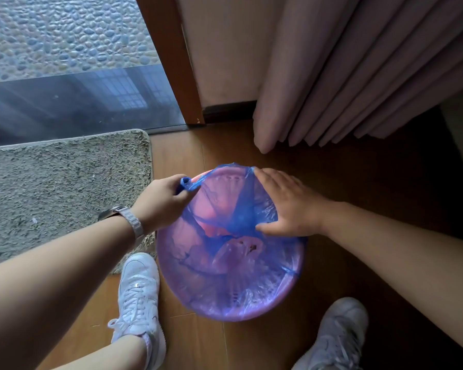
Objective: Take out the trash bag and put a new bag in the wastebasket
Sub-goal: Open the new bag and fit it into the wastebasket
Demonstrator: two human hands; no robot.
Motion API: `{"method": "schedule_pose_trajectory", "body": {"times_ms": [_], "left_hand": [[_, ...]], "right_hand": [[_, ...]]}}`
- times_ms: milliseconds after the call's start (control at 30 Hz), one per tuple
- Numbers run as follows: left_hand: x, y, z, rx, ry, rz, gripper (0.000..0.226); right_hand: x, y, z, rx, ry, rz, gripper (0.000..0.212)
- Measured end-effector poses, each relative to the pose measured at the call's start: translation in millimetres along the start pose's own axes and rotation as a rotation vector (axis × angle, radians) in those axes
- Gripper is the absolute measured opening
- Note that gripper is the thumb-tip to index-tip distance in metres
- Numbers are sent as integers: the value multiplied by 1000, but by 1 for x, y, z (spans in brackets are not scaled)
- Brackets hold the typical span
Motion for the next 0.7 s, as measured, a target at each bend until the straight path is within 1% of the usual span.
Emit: {"method": "schedule_pose_trajectory", "body": {"times_ms": [67,100,133,200,267,333,367,433,500,567,633,700], "left_hand": [[1,0,10,-76,137,0,44],[1,-1,14,-106,169,-11,46],[1,-3,16,-130,169,-23,48],[1,-7,19,-188,144,-53,50],[-2,-12,25,-259,115,-91,48],[-7,-16,29,-290,84,-130,38],[-11,-17,29,-289,60,-158,30],[-20,-15,29,-288,44,-219,7],[-26,-11,19,-211,42,-241,12],[-29,-9,-2,-11,-39,-222,13],[-27,-5,-19,168,-77,-203,17],[-22,-4,-23,224,-53,-155,27]], "right_hand": [[-2,-1,1,15,-49,10,117],[-6,-3,1,29,-78,-19,113],[-11,-6,2,40,-107,-77,105],[-22,-14,4,59,-172,-231,73],[-29,-21,7,85,-213,-332,43],[-30,-26,8,97,-218,-344,25],[-28,-27,5,108,-220,-326,18],[-24,-26,1,114,-252,-291,13],[-22,-24,-2,121,-295,-274,10],[-20,-23,-3,146,-316,-257,7],[-19,-23,-7,184,-317,-239,10],[-19,-24,-13,227,-312,-239,17]]}}
Point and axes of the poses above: each hand's wrist, its own y-axis away from the middle knuckle, its own x-axis out of the palm, z = x × y, the point moved 10 cm from there along -y, towards the middle knuckle, and after that the axes turned 11 degrees about x, right-handed, at the moved point
